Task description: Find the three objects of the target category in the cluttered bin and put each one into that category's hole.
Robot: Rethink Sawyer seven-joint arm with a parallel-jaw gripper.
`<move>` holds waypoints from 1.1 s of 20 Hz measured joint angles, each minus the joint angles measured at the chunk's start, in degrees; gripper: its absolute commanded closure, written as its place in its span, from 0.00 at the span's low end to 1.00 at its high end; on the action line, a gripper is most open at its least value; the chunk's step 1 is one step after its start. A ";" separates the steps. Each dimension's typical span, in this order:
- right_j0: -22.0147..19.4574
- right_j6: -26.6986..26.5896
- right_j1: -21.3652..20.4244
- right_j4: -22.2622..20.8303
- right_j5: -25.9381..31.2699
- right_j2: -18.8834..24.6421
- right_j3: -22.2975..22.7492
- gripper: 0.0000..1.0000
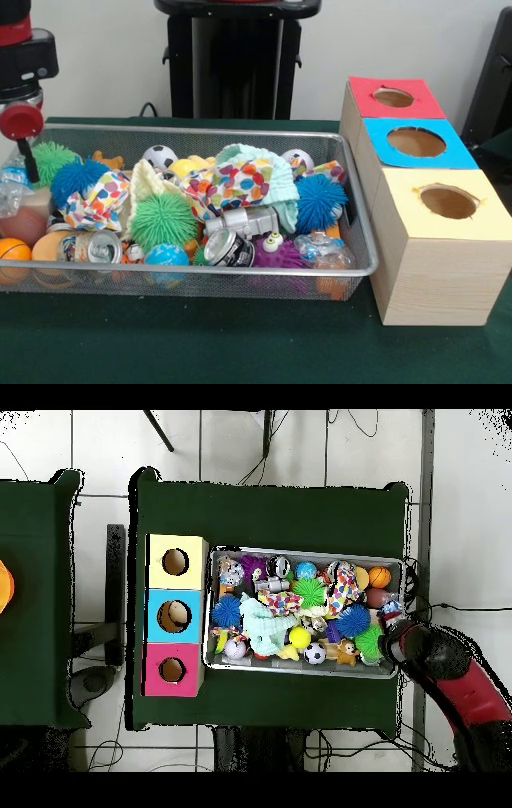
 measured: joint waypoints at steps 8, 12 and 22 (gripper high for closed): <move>-0.57 0.00 0.01 -0.33 0.27 1.14 -1.44 0.00; -0.79 0.00 0.03 -0.34 0.29 1.16 -1.72 1.00; -0.75 0.00 0.07 -1.40 0.71 2.26 -1.64 1.00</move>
